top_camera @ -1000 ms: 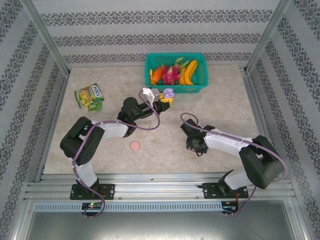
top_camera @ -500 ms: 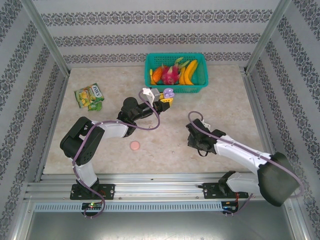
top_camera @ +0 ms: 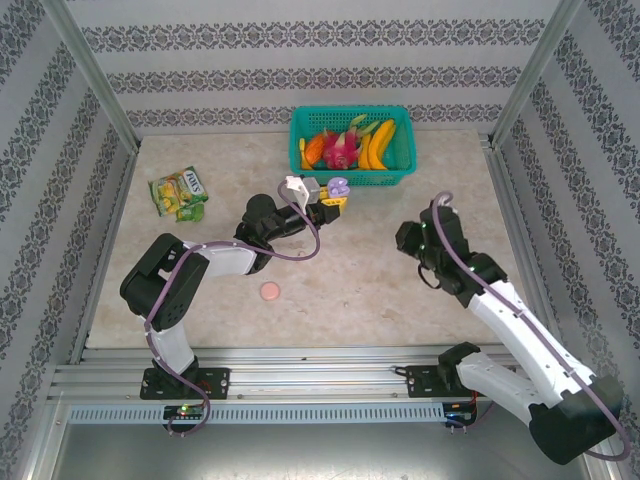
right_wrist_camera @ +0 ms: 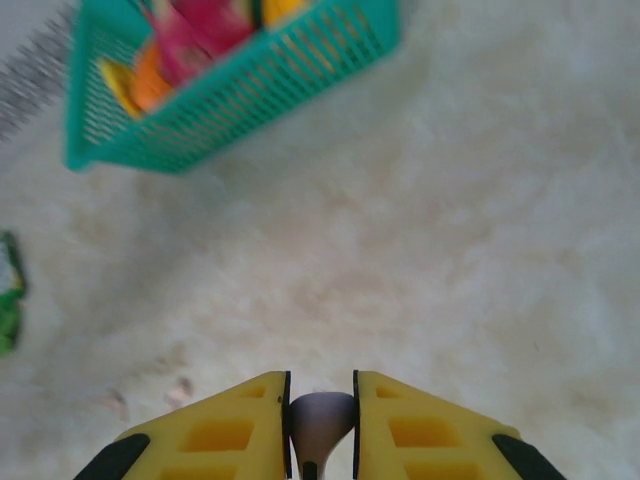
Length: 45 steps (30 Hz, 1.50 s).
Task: Insert wireless bluetooth earbuds into charging case
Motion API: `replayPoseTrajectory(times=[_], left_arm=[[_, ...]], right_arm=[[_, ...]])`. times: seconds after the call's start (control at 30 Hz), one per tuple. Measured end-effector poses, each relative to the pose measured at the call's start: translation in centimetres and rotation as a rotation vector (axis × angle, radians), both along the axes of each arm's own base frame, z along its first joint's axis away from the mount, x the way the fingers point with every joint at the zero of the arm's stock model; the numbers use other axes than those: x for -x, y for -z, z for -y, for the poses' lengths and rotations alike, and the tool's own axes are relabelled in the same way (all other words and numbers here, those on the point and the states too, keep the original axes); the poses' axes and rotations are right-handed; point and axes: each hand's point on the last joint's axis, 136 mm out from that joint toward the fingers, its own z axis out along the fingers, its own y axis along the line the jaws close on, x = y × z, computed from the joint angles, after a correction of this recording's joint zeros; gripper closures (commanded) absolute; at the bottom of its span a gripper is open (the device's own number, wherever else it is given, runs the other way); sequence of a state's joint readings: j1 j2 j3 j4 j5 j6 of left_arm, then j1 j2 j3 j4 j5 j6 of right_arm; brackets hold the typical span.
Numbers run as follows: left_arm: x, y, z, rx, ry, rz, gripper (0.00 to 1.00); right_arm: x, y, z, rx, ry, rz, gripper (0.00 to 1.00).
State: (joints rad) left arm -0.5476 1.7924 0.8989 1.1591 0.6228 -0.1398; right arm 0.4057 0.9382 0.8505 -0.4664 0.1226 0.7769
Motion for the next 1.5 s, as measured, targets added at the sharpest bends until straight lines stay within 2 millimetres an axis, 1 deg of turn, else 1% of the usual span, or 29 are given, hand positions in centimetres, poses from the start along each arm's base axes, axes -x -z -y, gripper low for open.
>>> replayPoseTrajectory(times=[0.13,0.2,0.27,0.37,0.57,0.8,0.97,1.07,1.3,1.5], left_arm=[[0.2,-0.6,0.3,0.004,0.025,0.014,1.0],[0.3,-0.9,0.4,0.008,0.036,0.02,1.0],[0.4,-1.3,0.6,0.01,0.049,0.024,1.0],[0.4,-1.9,0.8,0.021,0.061,0.028,1.0],[-0.1,-3.3,1.2,0.043,0.068,0.041,1.0],[-0.6,-2.6,1.7,0.032,0.076,0.002,1.0],[-0.8,-2.6,1.9,0.03,0.078,-0.006,1.0],[-0.7,-2.7,2.1,0.03,0.083,-0.008,1.0],[-0.6,-2.7,2.4,0.028,0.089,-0.01,1.0],[-0.6,-2.7,2.4,0.029,0.089,-0.01,1.0]], right_arm=[[-2.0,-6.3,-1.1,-0.027,-0.051,0.129,0.78],[-2.9,-8.7,-1.9,-0.036,-0.085,0.182,0.78],[-3.7,-10.4,-2.7,-0.043,-0.121,0.219,0.78],[-4.5,-11.8,-3.9,-0.05,-0.175,0.252,0.78],[-5.4,-12.7,-5.8,-0.06,-0.264,0.284,0.78],[-5.7,-13.4,-7.1,-0.061,-0.326,0.325,0.77],[-5.5,-13.1,-8.9,-0.045,-0.38,0.335,0.77],[-5.5,-12.9,-9.6,-0.025,-0.393,0.343,0.77],[-5.8,-12.7,-10.3,0.027,-0.37,0.362,0.77],[-6.5,-11.9,-10.1,0.071,-0.333,0.353,0.78]])
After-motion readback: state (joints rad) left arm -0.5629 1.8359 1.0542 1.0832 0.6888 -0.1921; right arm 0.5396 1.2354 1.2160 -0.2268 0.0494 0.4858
